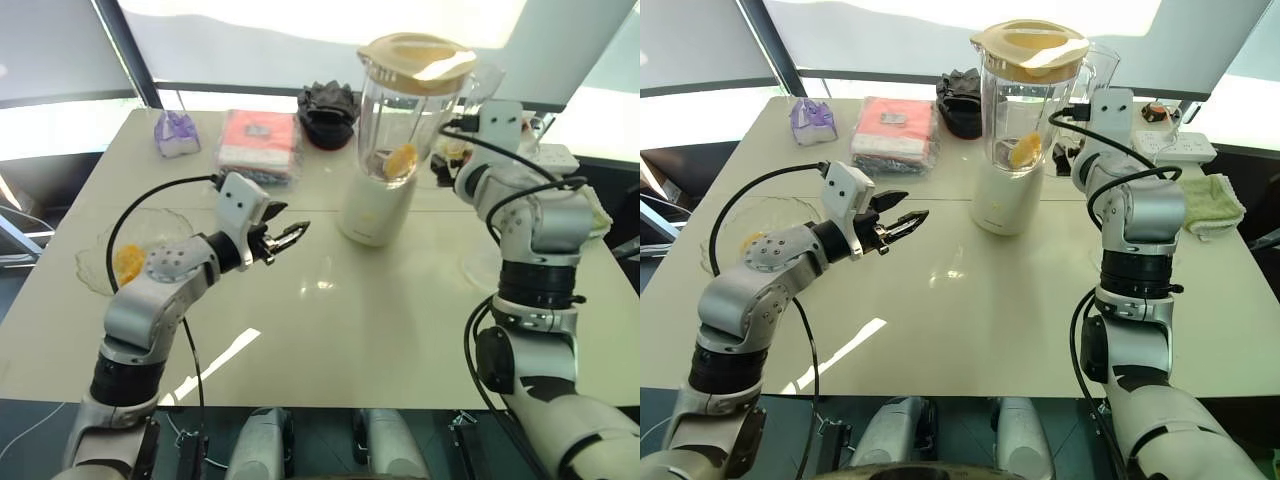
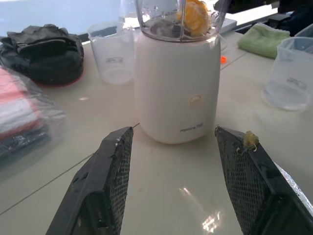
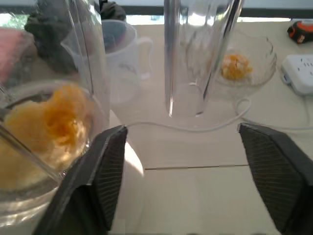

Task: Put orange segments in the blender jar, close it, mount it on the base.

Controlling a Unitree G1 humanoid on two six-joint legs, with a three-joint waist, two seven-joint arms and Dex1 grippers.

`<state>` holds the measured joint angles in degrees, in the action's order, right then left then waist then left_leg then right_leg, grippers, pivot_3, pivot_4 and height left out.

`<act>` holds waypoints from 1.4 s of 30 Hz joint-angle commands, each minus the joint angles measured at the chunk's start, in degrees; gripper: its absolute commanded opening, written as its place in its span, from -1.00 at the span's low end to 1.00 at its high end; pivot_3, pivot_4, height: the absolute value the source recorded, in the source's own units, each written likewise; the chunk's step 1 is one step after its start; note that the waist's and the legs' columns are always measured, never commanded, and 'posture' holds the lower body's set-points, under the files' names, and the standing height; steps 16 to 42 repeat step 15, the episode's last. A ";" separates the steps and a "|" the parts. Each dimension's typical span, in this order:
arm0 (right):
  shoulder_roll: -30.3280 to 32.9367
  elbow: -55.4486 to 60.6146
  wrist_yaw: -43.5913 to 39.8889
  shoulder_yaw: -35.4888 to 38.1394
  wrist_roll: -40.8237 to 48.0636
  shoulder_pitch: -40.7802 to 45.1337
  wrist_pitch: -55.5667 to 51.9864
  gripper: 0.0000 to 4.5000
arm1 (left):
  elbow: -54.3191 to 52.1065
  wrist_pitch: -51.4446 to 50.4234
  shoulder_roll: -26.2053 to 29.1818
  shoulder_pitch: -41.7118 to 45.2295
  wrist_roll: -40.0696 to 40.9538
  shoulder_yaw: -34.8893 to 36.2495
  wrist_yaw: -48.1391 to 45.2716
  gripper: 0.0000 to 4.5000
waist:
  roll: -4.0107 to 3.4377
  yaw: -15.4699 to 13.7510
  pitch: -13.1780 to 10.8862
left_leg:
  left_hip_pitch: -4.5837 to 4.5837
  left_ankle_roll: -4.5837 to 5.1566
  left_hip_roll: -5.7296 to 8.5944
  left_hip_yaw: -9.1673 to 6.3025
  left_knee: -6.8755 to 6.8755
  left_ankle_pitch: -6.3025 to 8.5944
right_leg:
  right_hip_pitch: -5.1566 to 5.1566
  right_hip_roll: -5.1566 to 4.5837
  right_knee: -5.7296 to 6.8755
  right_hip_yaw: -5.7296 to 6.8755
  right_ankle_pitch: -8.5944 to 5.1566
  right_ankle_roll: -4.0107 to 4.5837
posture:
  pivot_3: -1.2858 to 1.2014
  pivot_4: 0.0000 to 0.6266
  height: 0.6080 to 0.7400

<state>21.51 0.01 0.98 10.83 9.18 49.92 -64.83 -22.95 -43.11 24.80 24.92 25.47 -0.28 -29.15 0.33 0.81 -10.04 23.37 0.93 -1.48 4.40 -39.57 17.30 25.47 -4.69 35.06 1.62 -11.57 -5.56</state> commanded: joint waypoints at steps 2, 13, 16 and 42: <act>3.35 7.11 -1.58 -1.93 -2.07 -3.03 2.09 0.69 | -0.76 1.97 -0.14 0.15 1.53 3.03 -0.26 0.23 | 0.01 -0.03 0.00 | 0.00 0.00 0.00 -0.01 0.02 0.00 | 0.00 0.00 -0.01 0.01 0.00 0.00 | 0.03 -0.52 1.00; 2.17 39.20 -7.13 0.70 1.14 -30.92 5.85 0.69 | -1.04 0.47 2.44 -4.55 4.04 5.02 -2.39 0.23 | 0.02 0.08 0.00 | -0.02 0.00 -0.03 -0.06 0.05 0.00 | 0.02 0.01 -0.02 0.01 -0.01 -0.01 | 0.03 -0.52 1.00; 0.60 43.84 -9.41 1.59 2.45 -36.67 12.22 0.69 | -0.82 0.86 3.34 -6.23 3.13 4.61 -2.65 0.23 | 0.02 0.19 0.00 | -0.06 0.00 -0.03 -0.08 0.05 0.00 | 0.02 0.03 -0.01 -0.02 -0.01 -0.01 | 0.03 -0.52 1.00; 0.60 43.84 -9.41 1.59 2.45 -36.67 12.22 0.69 | -0.82 0.86 3.34 -6.23 3.13 4.61 -2.65 0.23 | 0.02 0.19 0.00 | -0.06 0.00 -0.03 -0.08 0.05 0.00 | 0.02 0.03 -0.01 -0.02 -0.01 -0.01 | 0.03 -0.52 1.00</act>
